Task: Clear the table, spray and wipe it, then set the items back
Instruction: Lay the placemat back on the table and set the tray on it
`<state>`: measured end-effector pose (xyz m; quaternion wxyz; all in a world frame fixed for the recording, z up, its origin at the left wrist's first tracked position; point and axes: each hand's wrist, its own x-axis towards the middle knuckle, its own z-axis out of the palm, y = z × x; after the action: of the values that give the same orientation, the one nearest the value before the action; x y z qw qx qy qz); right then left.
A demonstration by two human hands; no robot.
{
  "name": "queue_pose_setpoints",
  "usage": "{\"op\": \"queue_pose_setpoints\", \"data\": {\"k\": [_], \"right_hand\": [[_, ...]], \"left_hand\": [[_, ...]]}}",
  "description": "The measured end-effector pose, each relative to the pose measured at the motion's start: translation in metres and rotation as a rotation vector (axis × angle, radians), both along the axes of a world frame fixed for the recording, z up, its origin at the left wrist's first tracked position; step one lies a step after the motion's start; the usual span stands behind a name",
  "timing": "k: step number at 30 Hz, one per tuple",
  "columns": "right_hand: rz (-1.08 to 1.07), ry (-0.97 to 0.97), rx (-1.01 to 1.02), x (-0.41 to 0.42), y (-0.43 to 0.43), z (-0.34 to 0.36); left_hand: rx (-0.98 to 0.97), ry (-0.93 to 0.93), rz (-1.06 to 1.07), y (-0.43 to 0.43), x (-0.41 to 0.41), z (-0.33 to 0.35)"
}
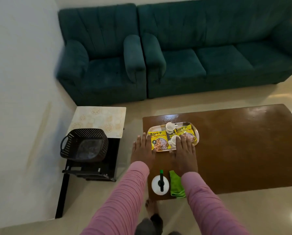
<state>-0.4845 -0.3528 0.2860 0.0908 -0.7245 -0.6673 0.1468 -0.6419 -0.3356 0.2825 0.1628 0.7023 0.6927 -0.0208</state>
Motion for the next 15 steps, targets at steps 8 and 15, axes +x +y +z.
{"op": "queue_pose_setpoints", "data": {"k": [8, 15], "right_hand": [[0.008, -0.012, 0.048, -0.031, -0.056, 0.014], [0.061, -0.006, 0.063, -0.08, -0.091, 0.03]], "left_hand": [[0.0, 0.071, -0.039, -0.081, -0.038, 0.023], [-0.002, 0.107, -0.018, -0.121, -0.092, 0.036]]}}
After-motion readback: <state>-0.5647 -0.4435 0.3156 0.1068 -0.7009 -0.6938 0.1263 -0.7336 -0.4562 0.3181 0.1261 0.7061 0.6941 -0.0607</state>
